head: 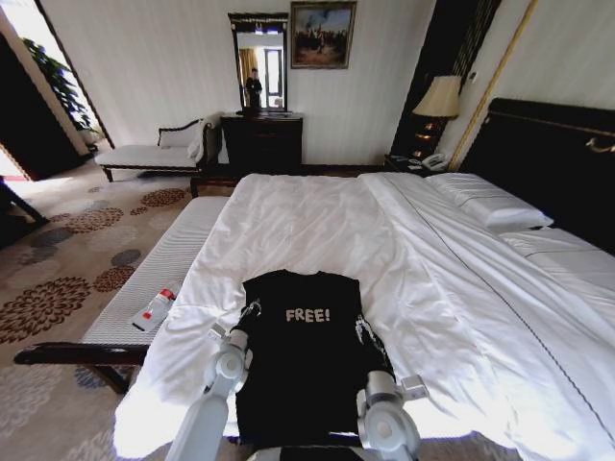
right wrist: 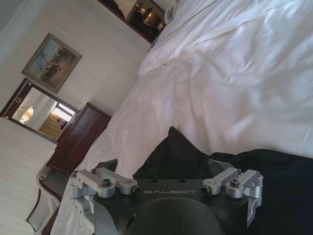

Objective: Fold the clothes on the bed.

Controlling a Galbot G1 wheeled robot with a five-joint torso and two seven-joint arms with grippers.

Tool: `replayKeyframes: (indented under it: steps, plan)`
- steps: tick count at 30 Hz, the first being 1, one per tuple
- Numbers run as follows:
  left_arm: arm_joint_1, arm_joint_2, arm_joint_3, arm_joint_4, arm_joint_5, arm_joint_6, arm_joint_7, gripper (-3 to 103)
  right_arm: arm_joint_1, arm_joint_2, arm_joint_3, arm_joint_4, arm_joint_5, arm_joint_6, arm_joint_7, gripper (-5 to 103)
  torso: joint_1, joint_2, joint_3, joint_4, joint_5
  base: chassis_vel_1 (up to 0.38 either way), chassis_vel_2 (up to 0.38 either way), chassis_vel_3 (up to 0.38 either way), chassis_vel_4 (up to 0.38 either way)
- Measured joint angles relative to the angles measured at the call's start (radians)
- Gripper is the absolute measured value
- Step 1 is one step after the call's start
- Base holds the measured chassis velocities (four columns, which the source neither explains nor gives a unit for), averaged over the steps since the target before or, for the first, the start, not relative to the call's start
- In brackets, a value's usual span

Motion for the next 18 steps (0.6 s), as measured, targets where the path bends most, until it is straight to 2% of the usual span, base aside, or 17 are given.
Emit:
replayKeyframes:
  steps: [4, 7, 8, 10, 12, 14, 15, 16, 17, 18]
  plan:
    - [-0.002, 0.002, 0.006, 0.004, 0.0, -0.002, 0.001, -1, -0.002, 0.005, -0.004, 0.0, -0.004, 0.0, -0.001, 100, 0.0, 0.0, 0.0, 0.0, 0.0, 0.0, 0.0, 0.0, 0.0]
    - [0.017, 0.007, 0.014, -0.021, 0.011, -0.002, 0.029, 15, -0.002, 0.007, -0.004, -0.001, -0.007, 0.0, -0.001, 100, 0.0, 0.0, 0.0, 0.0, -0.0001, 0.0, 0.0, 0.0, 0.0]
    - [0.017, 0.007, 0.014, -0.021, 0.011, -0.002, 0.029, 15, -0.002, 0.007, -0.004, -0.001, -0.007, 0.0, -0.001, 100, 0.0, 0.0, 0.0, 0.0, -0.0001, 0.0, 0.0, 0.0, 0.0]
    - [0.053, 0.018, 0.021, -0.063, 0.023, -0.001, 0.066, 26, -0.004, 0.009, -0.004, -0.001, -0.009, 0.0, -0.001, 100, 0.0, 0.0, 0.0, 0.0, 0.0, 0.0, 0.0, 0.0, 0.0]
    - [0.064, 0.022, 0.022, -0.076, 0.027, -0.001, 0.076, 26, -0.005, 0.009, -0.004, -0.001, -0.01, 0.0, -0.001, 100, 0.0, 0.0, 0.0, 0.0, -0.0001, 0.0, 0.0, 0.0, 0.0]
    - [0.087, 0.028, 0.023, -0.098, 0.036, 0.001, 0.093, 38, -0.007, 0.011, -0.005, -0.002, -0.012, 0.0, -0.002, 100, 0.0, 0.0, 0.0, 0.0001, -0.0001, 0.0, 0.0, 0.0, 0.0]
    - [0.098, 0.031, 0.023, -0.106, 0.039, 0.002, 0.098, 38, -0.008, 0.012, -0.007, -0.003, -0.013, 0.0, -0.002, 100, 0.0, 0.0, 0.0, 0.0, -0.0001, 0.0, 0.0, 0.0, 0.0]
    - [0.111, 0.032, 0.018, -0.116, 0.039, 0.002, 0.103, 48, -0.009, 0.015, -0.01, -0.005, -0.016, 0.0, -0.002, 100, 0.0, 0.0, 0.0, 0.0, -0.0002, 0.0, 0.0, 0.0, 0.0]
    - [0.111, 0.032, 0.018, -0.116, 0.039, 0.002, 0.103, 48, -0.009, 0.015, -0.01, -0.005, -0.016, 0.0, -0.002, 100, 0.0, 0.0, 0.0, 0.0, -0.0002, 0.0, 0.0, 0.0, 0.0]
    - [0.122, 0.033, 0.011, -0.124, 0.038, 0.002, 0.107, 54, -0.008, 0.016, -0.013, -0.006, -0.018, 0.0, -0.002, 100, 0.0, 0.0, 0.0, 0.0, -0.0001, 0.0, 0.0, 0.0, 0.0]
